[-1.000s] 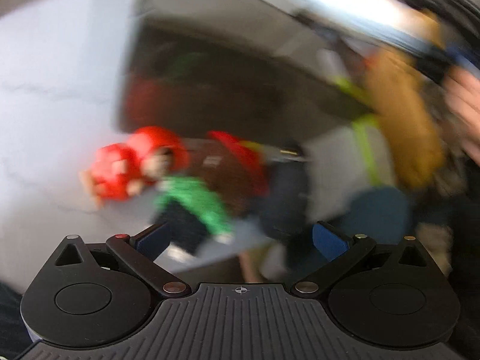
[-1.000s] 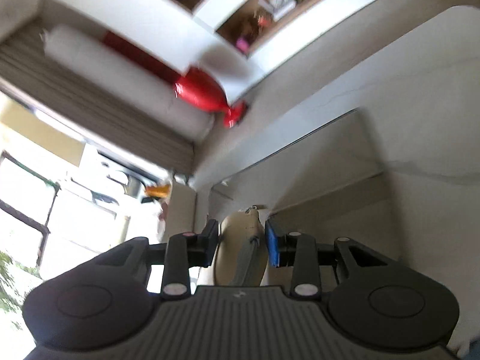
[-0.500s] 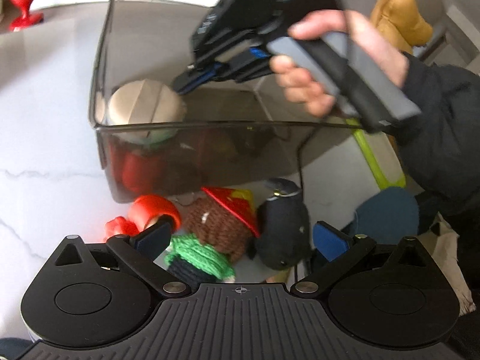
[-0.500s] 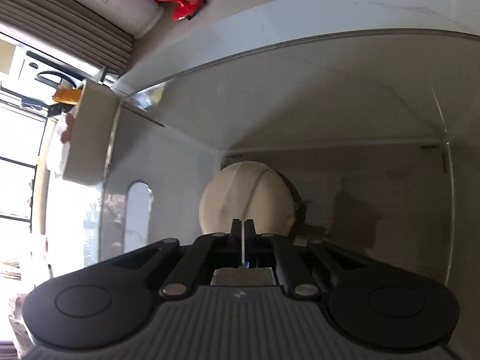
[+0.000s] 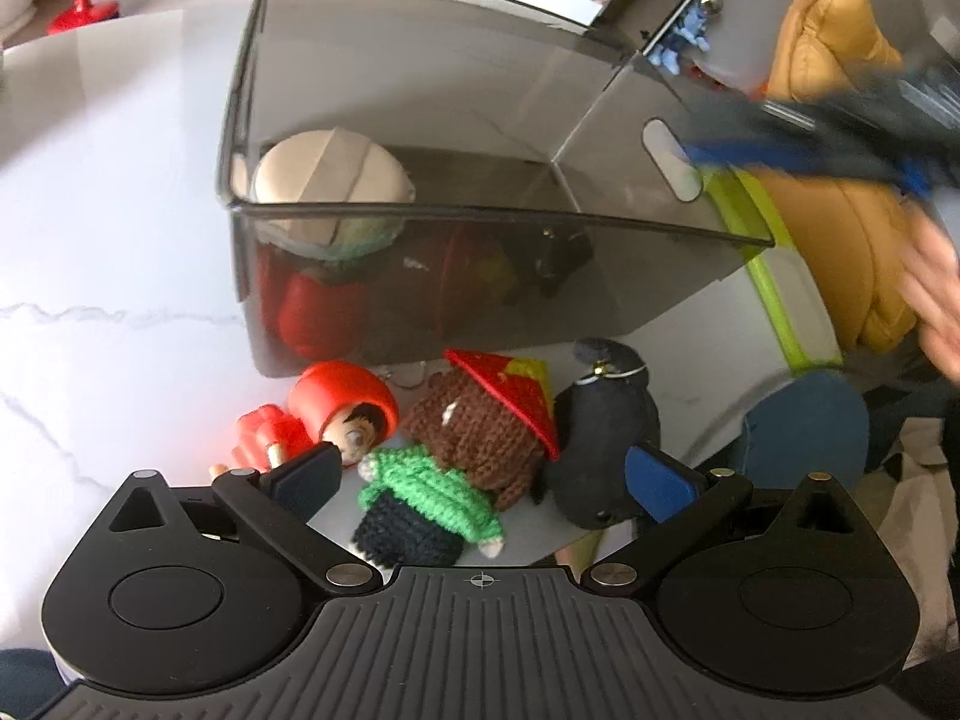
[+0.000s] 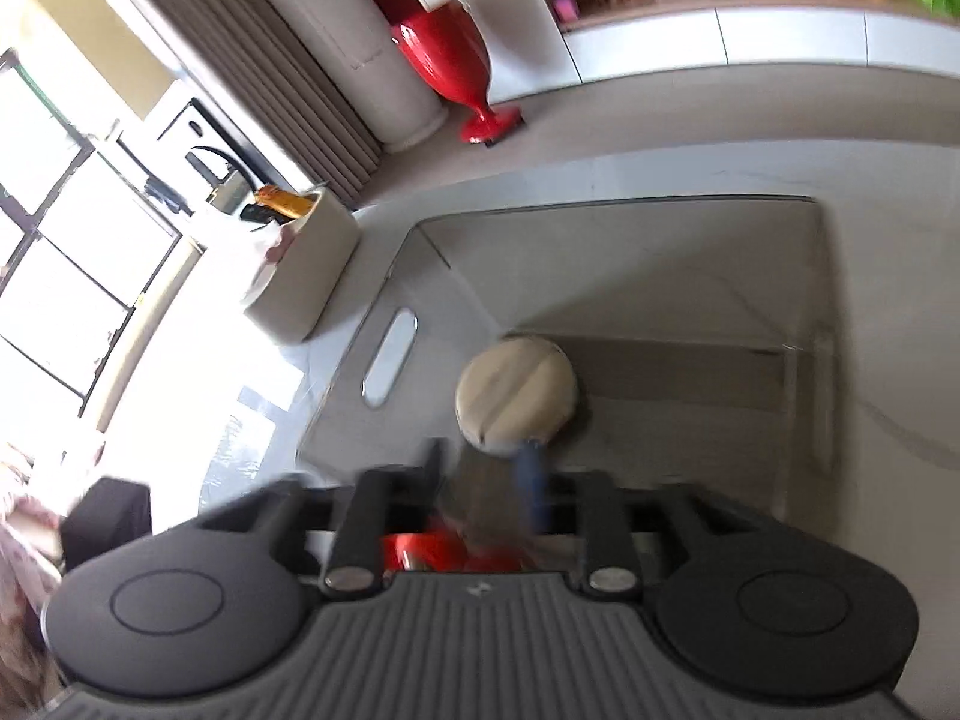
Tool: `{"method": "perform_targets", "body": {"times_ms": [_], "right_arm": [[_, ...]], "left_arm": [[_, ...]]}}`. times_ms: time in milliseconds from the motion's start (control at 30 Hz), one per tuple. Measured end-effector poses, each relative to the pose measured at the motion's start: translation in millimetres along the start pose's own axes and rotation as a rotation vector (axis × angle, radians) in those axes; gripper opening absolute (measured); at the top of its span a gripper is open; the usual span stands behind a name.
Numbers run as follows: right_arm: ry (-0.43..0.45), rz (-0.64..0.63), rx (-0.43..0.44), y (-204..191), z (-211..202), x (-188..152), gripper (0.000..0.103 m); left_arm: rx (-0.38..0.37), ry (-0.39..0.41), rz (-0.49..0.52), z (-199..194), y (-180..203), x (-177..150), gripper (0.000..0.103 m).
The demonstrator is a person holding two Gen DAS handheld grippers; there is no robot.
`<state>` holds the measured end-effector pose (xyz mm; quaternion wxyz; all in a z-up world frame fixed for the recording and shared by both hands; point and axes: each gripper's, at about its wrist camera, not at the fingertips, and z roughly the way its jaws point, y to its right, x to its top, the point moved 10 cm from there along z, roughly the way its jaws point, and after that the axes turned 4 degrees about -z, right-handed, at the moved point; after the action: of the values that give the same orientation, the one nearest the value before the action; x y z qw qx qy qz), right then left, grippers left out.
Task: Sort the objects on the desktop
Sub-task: 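Grasp the black plush penguin with the right gripper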
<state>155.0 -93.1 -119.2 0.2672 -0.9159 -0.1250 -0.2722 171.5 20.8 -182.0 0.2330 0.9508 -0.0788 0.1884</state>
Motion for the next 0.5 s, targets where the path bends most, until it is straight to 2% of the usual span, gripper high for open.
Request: {"method": "perform_targets", "body": {"times_ms": [67,133,200,300,400,467,500], "right_arm": [[0.028,-0.03,-0.021,12,-22,-20,0.101],[0.042,-0.037,-0.069,21,-38,-44,0.101],[0.045,-0.032,-0.098,33,-47,-70,0.101],[0.045,0.018,-0.104,48,-35,-99,0.101],[0.005,0.054,-0.088,53,-6,-123,0.098],[-0.032,0.044,-0.046,43,13,-131,0.097],[-0.036,0.009,-0.059,38,22,-132,0.096]], "left_arm": [[-0.017,0.014,-0.01,0,-14,-2,0.103],[-0.049,0.025,-0.036,0,-31,-3,0.103],[-0.102,0.03,-0.137,0,-55,-5,0.103],[-0.113,0.074,-0.259,-7,-80,-8,0.103],[-0.035,0.114,-0.253,-15,-80,-11,0.103],[0.051,0.136,-0.201,-20,-69,-11,0.103],[0.094,0.144,-0.158,-22,-61,-11,0.103]]}}
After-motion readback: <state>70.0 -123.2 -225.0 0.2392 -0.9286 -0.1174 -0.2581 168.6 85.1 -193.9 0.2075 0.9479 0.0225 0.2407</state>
